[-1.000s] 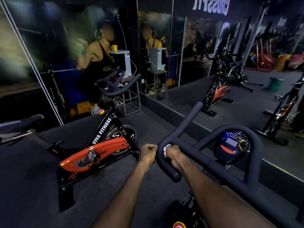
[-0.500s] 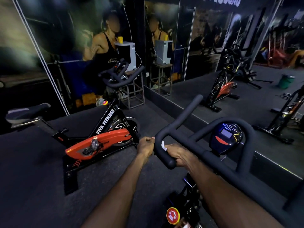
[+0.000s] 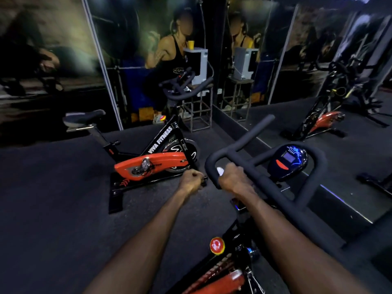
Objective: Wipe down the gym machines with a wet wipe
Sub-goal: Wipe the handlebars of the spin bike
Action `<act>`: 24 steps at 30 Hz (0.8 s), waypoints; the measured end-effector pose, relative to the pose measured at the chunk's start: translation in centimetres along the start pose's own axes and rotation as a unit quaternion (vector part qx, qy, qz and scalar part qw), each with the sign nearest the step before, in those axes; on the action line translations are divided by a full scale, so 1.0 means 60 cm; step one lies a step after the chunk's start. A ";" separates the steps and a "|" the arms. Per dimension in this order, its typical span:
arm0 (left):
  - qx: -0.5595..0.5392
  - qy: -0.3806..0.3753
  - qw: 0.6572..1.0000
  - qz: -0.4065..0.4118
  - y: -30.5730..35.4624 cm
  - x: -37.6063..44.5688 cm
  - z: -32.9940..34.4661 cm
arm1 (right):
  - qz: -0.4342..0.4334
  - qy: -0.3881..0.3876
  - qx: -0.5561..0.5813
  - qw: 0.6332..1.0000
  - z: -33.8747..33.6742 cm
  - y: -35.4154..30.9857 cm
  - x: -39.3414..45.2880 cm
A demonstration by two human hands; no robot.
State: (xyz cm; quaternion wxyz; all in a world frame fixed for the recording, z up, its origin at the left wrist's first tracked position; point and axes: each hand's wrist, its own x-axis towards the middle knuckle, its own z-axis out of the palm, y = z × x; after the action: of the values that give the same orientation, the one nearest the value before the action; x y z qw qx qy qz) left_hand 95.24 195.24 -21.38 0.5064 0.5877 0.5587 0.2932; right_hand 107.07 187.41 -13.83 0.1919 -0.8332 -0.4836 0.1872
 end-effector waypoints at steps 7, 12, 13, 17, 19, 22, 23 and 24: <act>-0.089 0.016 0.996 -0.011 -0.043 -0.128 -0.096 | -0.168 0.022 0.192 0.967 0.116 -0.075 -0.088; -0.010 0.114 0.993 -0.036 -0.130 -0.202 -0.215 | -0.115 -0.153 0.375 0.907 0.247 -0.123 -0.156; 0.017 0.130 0.991 -0.040 -0.148 -0.216 -0.239 | -0.117 -0.178 0.374 0.903 0.270 -0.133 -0.166; 0.117 0.206 0.970 -0.056 -0.211 -0.288 -0.331 | -0.152 -0.235 0.339 0.898 0.354 -0.180 -0.218; 0.151 0.243 0.956 -0.060 -0.240 -0.319 -0.373 | -0.183 -0.246 0.314 0.898 0.389 -0.205 -0.250; 0.180 0.278 0.942 -0.062 -0.277 -0.356 -0.431 | -0.218 -0.245 0.292 0.899 0.437 -0.246 -0.298; 0.187 0.287 0.937 -0.061 -0.291 -0.367 -0.451 | -0.223 -0.245 0.282 0.901 0.449 -0.260 -0.317; 0.197 0.292 0.934 -0.058 -0.308 -0.379 -0.474 | -0.225 -0.246 0.275 0.902 0.467 -0.275 -0.335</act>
State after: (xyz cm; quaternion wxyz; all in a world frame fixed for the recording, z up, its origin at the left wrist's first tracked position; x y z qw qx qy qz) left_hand 58.05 178.65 -24.42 0.2109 0.5307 0.7617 0.3062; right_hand 71.73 181.23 -27.03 0.3254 -0.5437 -0.6196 0.4632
